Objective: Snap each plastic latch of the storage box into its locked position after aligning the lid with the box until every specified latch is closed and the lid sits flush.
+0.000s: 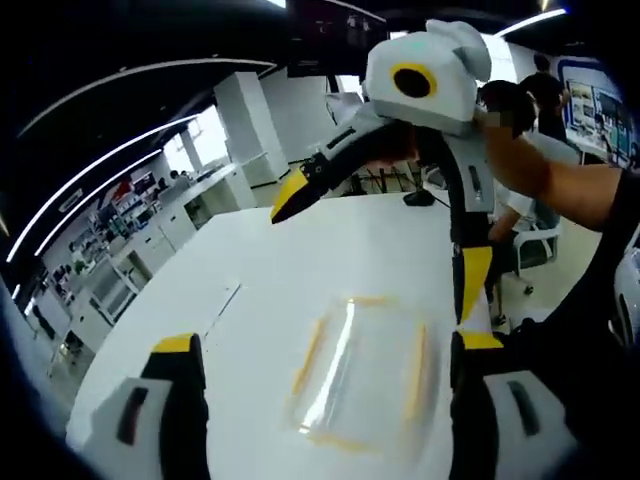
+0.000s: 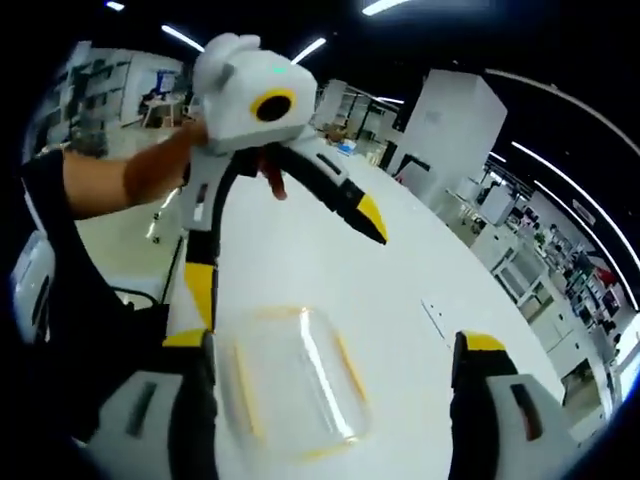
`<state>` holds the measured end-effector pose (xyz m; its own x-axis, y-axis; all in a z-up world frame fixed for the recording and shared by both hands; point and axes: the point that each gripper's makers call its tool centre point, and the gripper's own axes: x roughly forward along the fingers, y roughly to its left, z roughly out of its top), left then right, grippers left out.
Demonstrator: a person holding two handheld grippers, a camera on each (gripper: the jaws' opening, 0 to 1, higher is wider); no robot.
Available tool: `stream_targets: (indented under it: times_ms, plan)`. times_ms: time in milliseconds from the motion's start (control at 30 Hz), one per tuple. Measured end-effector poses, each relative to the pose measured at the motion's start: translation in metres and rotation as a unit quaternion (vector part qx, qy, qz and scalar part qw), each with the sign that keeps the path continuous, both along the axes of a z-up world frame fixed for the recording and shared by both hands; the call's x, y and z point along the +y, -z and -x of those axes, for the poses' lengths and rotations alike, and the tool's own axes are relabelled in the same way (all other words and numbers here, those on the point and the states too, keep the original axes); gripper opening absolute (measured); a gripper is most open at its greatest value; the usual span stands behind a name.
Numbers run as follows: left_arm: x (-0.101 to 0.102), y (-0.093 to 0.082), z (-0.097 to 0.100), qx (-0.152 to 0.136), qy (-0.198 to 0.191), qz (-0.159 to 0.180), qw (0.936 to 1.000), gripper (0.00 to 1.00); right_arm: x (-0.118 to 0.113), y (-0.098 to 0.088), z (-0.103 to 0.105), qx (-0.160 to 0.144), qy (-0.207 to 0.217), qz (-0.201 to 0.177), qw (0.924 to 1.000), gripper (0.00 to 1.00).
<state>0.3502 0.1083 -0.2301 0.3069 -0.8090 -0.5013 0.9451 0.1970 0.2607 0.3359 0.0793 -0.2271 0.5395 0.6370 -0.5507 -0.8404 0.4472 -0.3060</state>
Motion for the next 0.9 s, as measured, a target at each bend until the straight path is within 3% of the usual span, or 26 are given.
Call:
stream_targets:
  times_ms: [233,333,367,400,467,500,567,733,900]
  plan:
    - [0.014,-0.033,-0.004,-0.023,-0.036,0.037,0.9984,0.98,-0.009,-0.021,0.0,-0.032,0.016,-0.024,0.9991,0.99]
    - [0.025,-0.038,-0.009,-0.034,-0.051,0.031,0.9977,0.88,-0.01,-0.027,0.002,-0.06,0.012,-0.022,0.9979,1.0]
    - [0.028,-0.041,-0.008,-0.036,-0.048,0.037,0.9975,0.89,-0.012,-0.028,0.003,-0.072,0.014,-0.014,0.9972,1.0]
    - [0.028,-0.051,-0.007,-0.029,-0.049,0.068,0.996,0.92,-0.012,-0.029,0.006,-0.07,0.017,-0.018,0.9972,1.0]
    - [0.033,-0.055,-0.005,-0.033,-0.047,0.074,0.9956,1.0,-0.011,-0.035,0.01,-0.067,0.018,-0.034,0.997,1.0]
    - [0.037,-0.064,-0.008,-0.057,-0.052,0.088,0.9931,1.0,-0.01,-0.038,0.015,-0.067,0.013,-0.041,0.9968,1.0]
    - [0.043,-0.068,-0.007,-0.069,-0.06,0.094,0.9913,1.0,-0.011,-0.043,0.02,-0.076,0.018,-0.047,0.9959,1.0]
    - [0.058,-0.083,0.001,-0.075,-0.08,0.133,0.985,1.0,-0.019,-0.059,0.027,-0.094,0.04,-0.073,0.9921,1.0]
    - [0.068,-0.087,0.008,-0.077,-0.097,0.148,0.9811,1.0,-0.023,-0.067,0.034,-0.111,0.052,-0.084,0.9888,1.0]
